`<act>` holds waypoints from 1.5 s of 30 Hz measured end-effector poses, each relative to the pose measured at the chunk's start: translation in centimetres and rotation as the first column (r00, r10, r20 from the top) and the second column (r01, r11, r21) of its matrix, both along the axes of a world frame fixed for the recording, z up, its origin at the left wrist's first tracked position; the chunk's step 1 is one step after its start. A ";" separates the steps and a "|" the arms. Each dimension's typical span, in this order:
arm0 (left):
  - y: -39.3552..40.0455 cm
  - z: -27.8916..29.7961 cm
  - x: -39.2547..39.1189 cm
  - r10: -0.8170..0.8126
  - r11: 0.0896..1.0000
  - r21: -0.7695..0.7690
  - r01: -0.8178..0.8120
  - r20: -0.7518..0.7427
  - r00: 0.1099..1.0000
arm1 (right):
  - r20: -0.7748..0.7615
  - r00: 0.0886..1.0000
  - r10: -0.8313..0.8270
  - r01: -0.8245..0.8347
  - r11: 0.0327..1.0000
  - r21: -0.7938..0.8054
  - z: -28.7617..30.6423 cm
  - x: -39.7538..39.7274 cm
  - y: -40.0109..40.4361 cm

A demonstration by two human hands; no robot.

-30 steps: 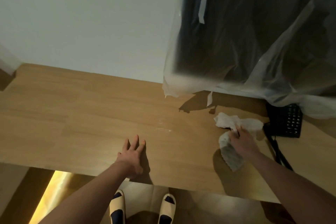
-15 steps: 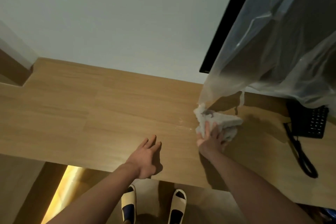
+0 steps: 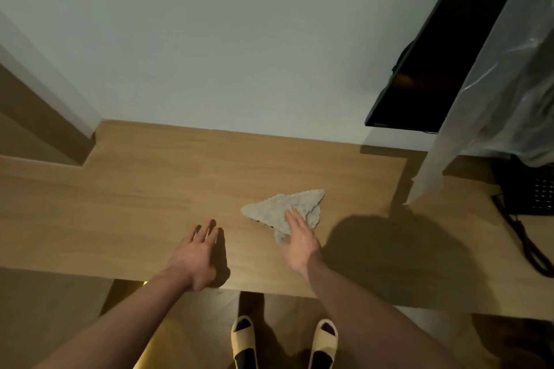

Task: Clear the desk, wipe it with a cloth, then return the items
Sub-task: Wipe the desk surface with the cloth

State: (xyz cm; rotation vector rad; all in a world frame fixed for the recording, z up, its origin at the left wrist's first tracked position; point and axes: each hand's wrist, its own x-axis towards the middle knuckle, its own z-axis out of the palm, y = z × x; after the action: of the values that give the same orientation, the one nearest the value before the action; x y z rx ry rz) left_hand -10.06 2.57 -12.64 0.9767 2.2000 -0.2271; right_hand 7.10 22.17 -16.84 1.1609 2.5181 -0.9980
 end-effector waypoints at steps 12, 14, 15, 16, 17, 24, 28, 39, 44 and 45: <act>3.7 1.4 2.4 0.005 1.000 0.014 -0.005 0.022 1.000 | 0.062 0.825 -0.562 0.536 0.812 0.231 5.3 16.4 14.2; 3.9 1.0 3.0 0.020 0.999 0.030 -0.020 0.017 1.000 | 0.131 0.834 -0.535 0.494 0.832 0.251 4.2 17.3 15.4; 4.0 0.7 3.1 0.029 0.999 0.042 -0.029 0.018 0.999 | 0.150 0.851 -0.503 0.463 0.854 0.237 3.4 17.2 15.8; 4.0 0.5 3.1 0.038 0.998 0.052 -0.040 0.025 0.999 | 0.163 0.858 -0.486 0.451 0.867 0.211 2.6 17.0 15.9; 3.7 0.2 3.1 0.047 0.997 0.054 -0.048 0.033 0.998 | 0.189 0.861 -0.472 0.438 0.877 0.197 1.7 16.7 15.9; 0.9 -0.6 1.7 0.090 0.994 0.055 -0.090 0.010 0.996 | 0.349 0.835 -0.425 0.419 0.903 0.098 -1.6 9.7 16.5; -0.7 0.3 -0.7 0.109 0.992 0.065 -0.109 -0.001 0.994 | 0.323 0.864 -0.385 0.397 0.917 0.033 -2.3 3.3 16.0; -6.9 0.1 -7.1 0.107 0.993 0.043 -0.107 0.002 0.994 | 0.287 0.957 0.050 -0.047 0.999 -0.018 -0.5 -9.5 -0.2; -7.4 0.3 -8.2 0.075 0.996 0.051 -0.076 0.013 0.997 | 0.229 0.968 0.104 -0.102 0.995 -0.018 -0.6 -8.6 -7.2; -7.4 0.4 -8.2 0.073 0.996 0.056 -0.074 0.021 0.997 | 0.215 0.971 0.100 -0.100 0.995 -0.011 -0.4 -8.3 -8.9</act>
State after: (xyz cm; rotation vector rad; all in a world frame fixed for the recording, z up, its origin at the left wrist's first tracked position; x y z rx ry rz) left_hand -18.30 -4.79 -12.25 0.9226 2.2314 -0.1220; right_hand -1.19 13.22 -17.29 1.0673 2.3784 -0.8007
